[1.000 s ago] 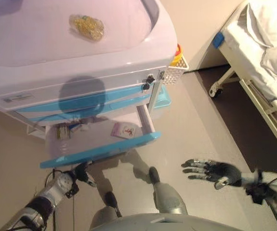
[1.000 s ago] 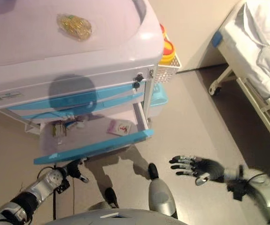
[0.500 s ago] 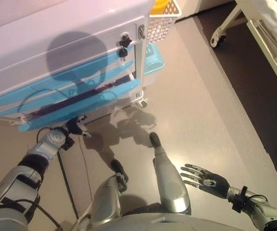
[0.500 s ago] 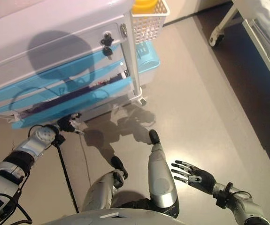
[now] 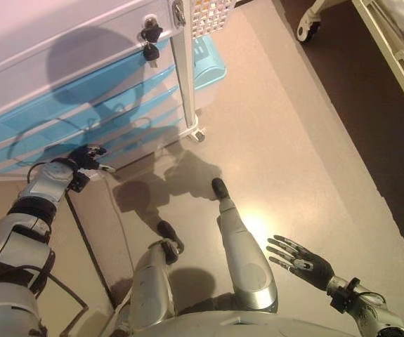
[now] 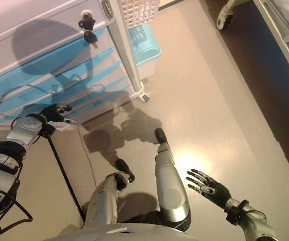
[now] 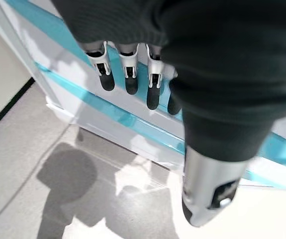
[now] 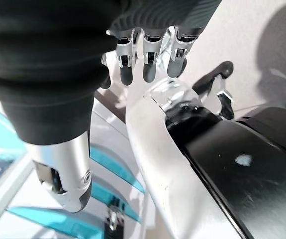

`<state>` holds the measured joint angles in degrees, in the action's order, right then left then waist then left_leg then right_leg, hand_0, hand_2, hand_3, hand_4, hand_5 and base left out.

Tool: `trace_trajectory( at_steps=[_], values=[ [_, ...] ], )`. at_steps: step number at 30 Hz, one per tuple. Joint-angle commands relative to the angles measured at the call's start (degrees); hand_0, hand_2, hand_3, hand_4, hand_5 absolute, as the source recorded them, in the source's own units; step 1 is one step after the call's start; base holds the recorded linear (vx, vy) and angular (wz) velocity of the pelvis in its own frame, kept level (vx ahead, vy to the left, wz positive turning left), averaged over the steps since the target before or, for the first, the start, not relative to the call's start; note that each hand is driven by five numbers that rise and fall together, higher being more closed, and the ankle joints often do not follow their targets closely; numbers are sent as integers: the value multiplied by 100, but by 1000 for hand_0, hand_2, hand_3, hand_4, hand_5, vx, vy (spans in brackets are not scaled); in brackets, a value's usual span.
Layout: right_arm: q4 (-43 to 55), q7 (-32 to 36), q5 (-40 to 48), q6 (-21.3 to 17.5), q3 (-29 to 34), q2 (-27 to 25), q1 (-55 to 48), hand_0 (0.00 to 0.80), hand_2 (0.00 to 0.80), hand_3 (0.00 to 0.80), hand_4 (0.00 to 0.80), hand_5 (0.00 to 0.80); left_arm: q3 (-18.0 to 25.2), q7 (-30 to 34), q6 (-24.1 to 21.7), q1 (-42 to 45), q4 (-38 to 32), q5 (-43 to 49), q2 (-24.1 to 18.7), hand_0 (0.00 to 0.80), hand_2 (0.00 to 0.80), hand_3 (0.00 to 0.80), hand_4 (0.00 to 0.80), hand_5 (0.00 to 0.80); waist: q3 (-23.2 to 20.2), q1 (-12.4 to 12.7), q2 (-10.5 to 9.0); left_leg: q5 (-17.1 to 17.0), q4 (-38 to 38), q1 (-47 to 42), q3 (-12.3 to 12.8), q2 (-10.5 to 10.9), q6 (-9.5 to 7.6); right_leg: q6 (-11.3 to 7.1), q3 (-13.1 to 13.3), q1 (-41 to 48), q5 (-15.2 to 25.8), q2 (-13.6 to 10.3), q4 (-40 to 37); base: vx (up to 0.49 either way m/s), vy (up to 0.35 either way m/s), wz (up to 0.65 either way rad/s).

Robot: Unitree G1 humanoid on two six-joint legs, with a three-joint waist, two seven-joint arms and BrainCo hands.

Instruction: Open the drawer and pick up the medicine

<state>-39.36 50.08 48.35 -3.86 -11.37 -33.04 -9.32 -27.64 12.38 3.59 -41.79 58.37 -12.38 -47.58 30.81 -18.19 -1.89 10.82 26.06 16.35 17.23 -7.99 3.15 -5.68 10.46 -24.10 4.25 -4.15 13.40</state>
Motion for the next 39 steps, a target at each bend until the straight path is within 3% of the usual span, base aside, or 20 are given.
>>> trace_trajectory(
  at_steps=[1, 4, 10, 12, 17, 21, 23, 29, 35, 39],
  values=[
    [48, -52, 116, -182, 64, 73, -283, 0, 0, 0, 0, 0, 414, -29, -206, -484, 240, -160, -910, 0, 0, 0, 0, 0, -102, -54, -209, -166, 506, 217, -143, 110, -236, -122, -113, 7, -111, -184, 351, 0, 0, 0],
    [-8, -60, 28, -368, 20, 127, -307, 0, 0, 0, 0, 0, 474, 260, -190, -572, 326, -520, -949, 0, 0, 0, 0, 0, -102, -26, -230, -146, 467, 230, -185, 140, -251, -135, -104, 3, -75, -173, 302, 0, 0, 0],
    [26, -721, -704, -592, 28, 232, -136, 0, 0, 0, 0, 0, 618, 1342, 276, -58, -459, -1419, -446, 0, 0, 0, 0, 0, -102, 146, -214, -64, 186, -91, -272, 241, -270, -154, -244, 342, -64, -264, 142, 7, -52, 3],
    [134, -1080, -1124, -389, 23, 239, 15, 0, 0, 0, 0, 0, 605, 1719, 554, 348, -984, -1731, -131, 0, 0, 0, 0, 0, -102, 250, -249, -287, -61, -252, -249, 291, -276, -123, -313, 500, 96, -345, -13, -40, -134, 8],
    [85, -2054, -1623, 272, -156, 252, 311, 0, 0, 0, 0, 0, 437, 2323, 996, 1324, -1857, -1895, 502, 0, 0, 0, 0, 0, -244, 552, -187, -439, -640, -685, -444, 373, -215, -88, -552, 957, 114, -403, -313, 41, -127, 14],
    [267, -2502, -1809, 708, -354, 358, 488, 0, 0, 0, 0, 0, 366, 2428, 1103, 2067, -1901, -1910, 1115, 0, 0, 0, 0, 0, -506, 769, -141, -682, -1174, -983, -631, 391, -168, -30, -748, 1284, 80, -342, -505, 84, -150, 19],
    [390, -2679, -1837, 1128, -424, 479, 526, 0, 0, 0, 0, 0, 397, 2404, 1095, 2367, -1766, -1778, 1418, 0, 0, 0, 0, 0, -689, 862, -145, -801, -1411, -1083, -710, 394, -149, -6, -836, 1409, 62, -303, -606, 84, -158, 18],
    [353, -2644, -1957, 1860, -598, 754, 598, 0, 0, 0, 0, 0, 585, 2342, 1029, 3183, -1514, -1713, 1985, 0, 0, 0, 0, 0, -1154, 1154, -106, -1060, -1911, -1329, -1012, 343, -83, 66, -1114, 1732, -53, -202, -758, 75, -118, 19],
    [-50, -2442, -2130, 2225, -688, 980, 655, 0, 0, 0, 0, 0, 772, 2403, 982, 3838, -1418, -1852, 2399, 0, 0, 0, 0, 0, -1637, 1470, -17, -1266, -2330, -1536, -1323, 303, -17, 124, -1387, 2054, -154, -142, -906, 91, -55, 22],
    [-316, -2281, -2123, 2172, -716, 1182, 698, 0, 0, 0, 0, 0, 876, 2421, 890, 4078, -1278, -2109, 2642, 0, 0, 0, 0, 0, -1941, 1638, 35, -1346, -2536, -1647, -1488, 311, 14, 146, -1517, 2256, -225, -121, -995, 78, -14, 21]
  ],
)
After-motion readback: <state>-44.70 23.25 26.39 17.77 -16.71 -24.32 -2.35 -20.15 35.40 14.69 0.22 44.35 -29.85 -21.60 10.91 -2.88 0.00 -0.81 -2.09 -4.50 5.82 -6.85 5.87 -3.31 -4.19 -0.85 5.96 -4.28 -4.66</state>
